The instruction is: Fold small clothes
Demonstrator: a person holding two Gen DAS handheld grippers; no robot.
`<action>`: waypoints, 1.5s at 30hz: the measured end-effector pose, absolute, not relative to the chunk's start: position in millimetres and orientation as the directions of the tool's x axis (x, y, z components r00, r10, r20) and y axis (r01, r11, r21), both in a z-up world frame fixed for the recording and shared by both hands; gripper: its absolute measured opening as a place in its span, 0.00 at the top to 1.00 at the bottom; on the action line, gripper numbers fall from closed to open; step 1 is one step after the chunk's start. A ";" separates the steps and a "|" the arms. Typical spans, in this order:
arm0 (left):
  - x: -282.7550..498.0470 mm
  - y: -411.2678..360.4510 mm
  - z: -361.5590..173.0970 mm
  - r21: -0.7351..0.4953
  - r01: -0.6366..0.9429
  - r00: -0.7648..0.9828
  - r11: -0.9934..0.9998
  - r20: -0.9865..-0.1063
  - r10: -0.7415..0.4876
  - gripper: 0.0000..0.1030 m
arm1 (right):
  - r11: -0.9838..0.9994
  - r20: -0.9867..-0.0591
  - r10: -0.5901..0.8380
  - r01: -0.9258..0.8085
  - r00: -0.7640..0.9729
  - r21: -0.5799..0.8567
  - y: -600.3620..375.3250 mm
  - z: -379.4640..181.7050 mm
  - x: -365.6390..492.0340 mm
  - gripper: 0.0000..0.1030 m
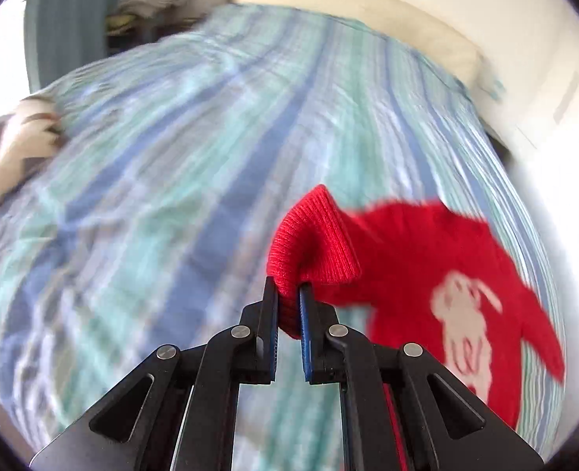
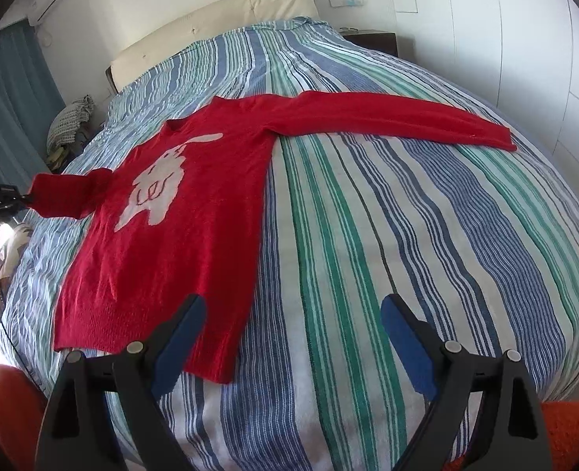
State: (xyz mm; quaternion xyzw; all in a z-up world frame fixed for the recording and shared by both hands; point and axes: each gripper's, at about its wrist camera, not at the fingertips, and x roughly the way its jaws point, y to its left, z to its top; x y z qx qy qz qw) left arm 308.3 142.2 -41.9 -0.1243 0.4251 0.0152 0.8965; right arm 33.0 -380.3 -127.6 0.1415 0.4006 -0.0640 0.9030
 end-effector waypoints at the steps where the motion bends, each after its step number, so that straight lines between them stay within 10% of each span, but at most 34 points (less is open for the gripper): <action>1: 309.5 165.3 -37.0 -0.193 -0.181 0.643 0.964 -0.765 -0.032 0.93 | 0.953 -0.742 0.000 0.225 0.670 0.203 -379.0 -128.2 33.9 0.13; 28: 285.6 249.2 -179.2 -0.130 -0.528 0.410 0.839 -0.904 0.118 0.92 | 0.976 -0.784 -0.021 0.181 0.621 0.117 -356.6 -145.4 42.7 0.13; 33: 275.1 263.1 -175.5 -0.189 -0.528 0.426 0.828 -0.903 0.066 0.69 | 0.978 -0.778 -0.022 0.177 0.628 0.114 -354.5 -143.5 40.9 0.13; 35: 261.3 262.7 -163.5 -0.110 -0.544 0.403 0.832 -0.904 0.144 0.26 | 0.976 -0.774 -0.028 0.183 0.633 0.115 -355.7 -142.1 39.2 0.13; 36: 254.5 259.7 -158.3 -0.072 -0.547 0.402 0.834 -0.896 0.186 0.21 | 0.974 -0.771 -0.032 0.191 0.636 0.118 -357.5 -141.0 37.7 0.13; 45: 152.2 181.1 -110.3 -0.049 -0.334 0.579 0.941 -0.799 0.164 0.12 | 0.949 -0.754 -0.076 0.279 0.653 0.146 -376.8 -134.8 31.0 0.13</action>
